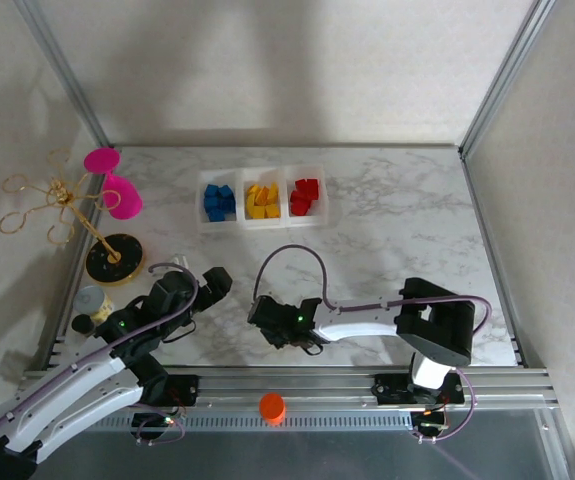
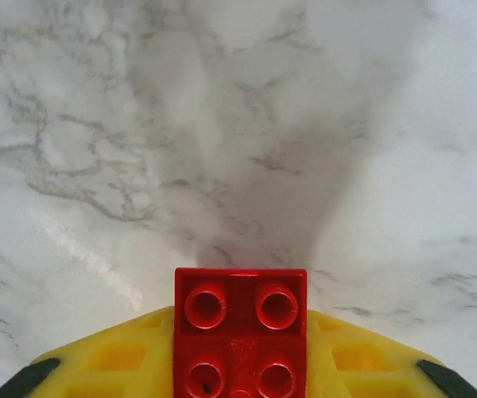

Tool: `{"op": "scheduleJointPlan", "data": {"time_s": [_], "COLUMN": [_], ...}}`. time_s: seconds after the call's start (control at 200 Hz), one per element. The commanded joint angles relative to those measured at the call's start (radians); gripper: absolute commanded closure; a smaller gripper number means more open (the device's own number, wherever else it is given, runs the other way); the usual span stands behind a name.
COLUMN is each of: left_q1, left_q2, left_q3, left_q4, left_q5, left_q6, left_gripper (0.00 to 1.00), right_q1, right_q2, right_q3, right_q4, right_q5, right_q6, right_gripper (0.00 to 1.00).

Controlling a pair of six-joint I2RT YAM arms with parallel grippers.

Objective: Sort the legos into containers by color
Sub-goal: Pick up the lego from the bottom-center of the table, then place the lego in the container.

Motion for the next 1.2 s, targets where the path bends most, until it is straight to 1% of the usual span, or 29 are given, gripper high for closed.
{"op": "scheduleJointPlan", "data": {"time_s": [0.0, 0.14, 0.26, 0.32, 0.396, 0.491, 0.561, 0.656, 0.676, 0.761, 0.886, 0.926, 0.961, 1.001, 1.056, 1.116, 1.197], "left_q1": [0.010, 0.009, 0.009, 0.010, 0.010, 0.013, 0.016, 0.024, 0.026, 0.031, 0.042, 0.045, 0.051, 0.054, 0.059, 0.062, 0.065], "left_q2": [0.034, 0.098, 0.161, 0.190, 0.228, 0.282, 0.316, 0.346, 0.352, 0.381, 0.422, 0.433, 0.441, 0.449, 0.455, 0.452, 0.439], "left_q3": [0.054, 0.092, 0.127, 0.142, 0.163, 0.207, 0.240, 0.262, 0.265, 0.270, 0.271, 0.272, 0.275, 0.280, 0.287, 0.290, 0.290], "left_q4": [0.022, 0.084, 0.136, 0.171, 0.207, 0.227, 0.227, 0.253, 0.260, 0.286, 0.312, 0.318, 0.320, 0.321, 0.315, 0.309, 0.306], "left_q5": [-0.033, -0.031, -0.043, -0.053, -0.061, -0.062, -0.083, -0.080, -0.076, -0.070, -0.060, -0.055, -0.049, -0.044, -0.044, -0.047, -0.062], "left_q6": [0.019, 0.039, 0.064, 0.082, 0.096, 0.121, 0.141, 0.161, 0.162, 0.165, 0.164, 0.165, 0.167, 0.170, 0.175, 0.178, 0.179], "left_gripper": [0.00, 0.00, 0.00, 0.00, 0.00, 0.00, 0.00, 0.00, 0.00, 0.00, 0.00, 0.00, 0.00, 0.00, 0.00, 0.00, 0.00], "right_q1": [-0.077, -0.195, -0.300, -0.355, -0.423, -0.482, -0.530, -0.559, -0.587, -0.615, -0.659, -0.669, -0.673, -0.672, -0.672, -0.673, -0.672], "right_q2": [-0.071, -0.071, -0.019, 0.018, 0.085, 0.178, 0.262, 0.362, 0.379, 0.464, 0.556, 0.576, 0.592, 0.607, 0.604, 0.566, 0.480], "right_q3": [0.064, 0.133, 0.224, 0.270, 0.355, 0.473, 0.577, 0.700, 0.721, 0.804, 0.918, 0.945, 0.975, 1.008, 1.032, 1.014, 0.946], "right_q4": [-0.028, -0.039, -0.033, -0.007, 0.029, 0.047, 0.044, 0.035, 0.035, 0.034, 0.012, 0.012, 0.004, -0.011, -0.024, -0.013, 0.025], "right_q5": [0.013, 0.041, 0.087, 0.084, 0.080, 0.092, 0.095, 0.093, 0.094, 0.135, 0.114, 0.096, 0.090, 0.088, 0.081, 0.081, 0.069], "right_q6": [0.033, 0.028, 0.013, -0.005, -0.035, -0.074, -0.094, -0.117, -0.124, -0.137, -0.136, -0.146, -0.157, -0.176, -0.193, -0.201, -0.201], "right_gripper": [0.74, 0.72, 0.72, 0.72, 0.73, 0.72, 0.73, 0.72, 0.72, 0.71, 0.70, 0.68, 0.65, 0.59, 0.48, 0.43, 0.37]}}
